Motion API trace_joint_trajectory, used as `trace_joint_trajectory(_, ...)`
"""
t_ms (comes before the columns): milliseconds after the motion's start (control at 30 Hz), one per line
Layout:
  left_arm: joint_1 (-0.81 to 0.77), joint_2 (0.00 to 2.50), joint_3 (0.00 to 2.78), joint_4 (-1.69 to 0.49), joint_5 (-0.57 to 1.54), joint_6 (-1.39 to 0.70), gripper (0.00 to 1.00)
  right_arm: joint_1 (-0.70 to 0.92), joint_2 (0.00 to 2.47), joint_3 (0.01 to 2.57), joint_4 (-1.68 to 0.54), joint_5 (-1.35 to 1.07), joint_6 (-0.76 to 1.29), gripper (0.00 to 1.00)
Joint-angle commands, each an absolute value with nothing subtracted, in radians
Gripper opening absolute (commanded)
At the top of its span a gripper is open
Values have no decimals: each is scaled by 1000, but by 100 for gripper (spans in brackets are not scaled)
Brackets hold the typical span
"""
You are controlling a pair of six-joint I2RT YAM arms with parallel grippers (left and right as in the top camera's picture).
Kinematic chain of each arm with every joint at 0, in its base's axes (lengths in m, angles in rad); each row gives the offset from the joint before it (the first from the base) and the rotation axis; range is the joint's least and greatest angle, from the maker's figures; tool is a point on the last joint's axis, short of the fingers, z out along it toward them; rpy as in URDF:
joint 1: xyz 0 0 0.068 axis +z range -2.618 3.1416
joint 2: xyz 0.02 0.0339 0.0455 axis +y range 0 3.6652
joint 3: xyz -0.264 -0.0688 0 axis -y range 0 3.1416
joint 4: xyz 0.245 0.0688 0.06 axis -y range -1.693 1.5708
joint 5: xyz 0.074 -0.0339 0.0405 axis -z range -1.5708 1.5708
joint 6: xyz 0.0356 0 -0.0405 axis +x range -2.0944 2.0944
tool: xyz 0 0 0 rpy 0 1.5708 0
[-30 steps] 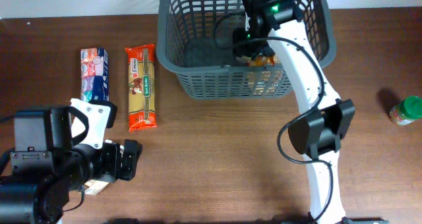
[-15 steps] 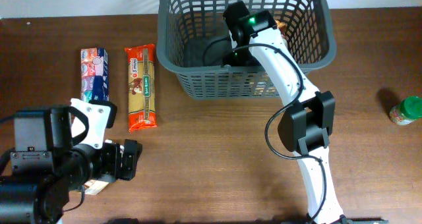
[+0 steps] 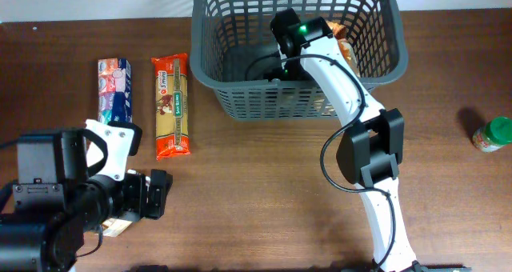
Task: Pack container
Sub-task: 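Carry the jar over the basket and lower it inside, then open the right gripper and withdraw toward the second green-lidded jar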
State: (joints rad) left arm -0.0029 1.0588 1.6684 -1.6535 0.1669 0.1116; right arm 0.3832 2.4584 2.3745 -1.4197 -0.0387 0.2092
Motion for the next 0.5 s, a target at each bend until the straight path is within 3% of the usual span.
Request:
trace_joint_trajectory(0, 3, 1061, 1684, -1655, 160, 106, 99, 385, 2454, 2393, -1444, -33, 209, 99)
trace_joint_trajectory(133, 3, 1061, 1684, -1655, 160, 106, 99, 382, 2452, 2517, -1503, -33, 191, 99)
trace_joint_trajectory(400, 3, 1061, 1684, -1655, 160, 106, 99, 311, 2442, 3149, -1699, -36, 200, 99)
trace_joint_trajectory(467, 3, 1061, 1684, -1655, 160, 106, 99, 270, 2372, 3133, -1687, -27, 242, 99)
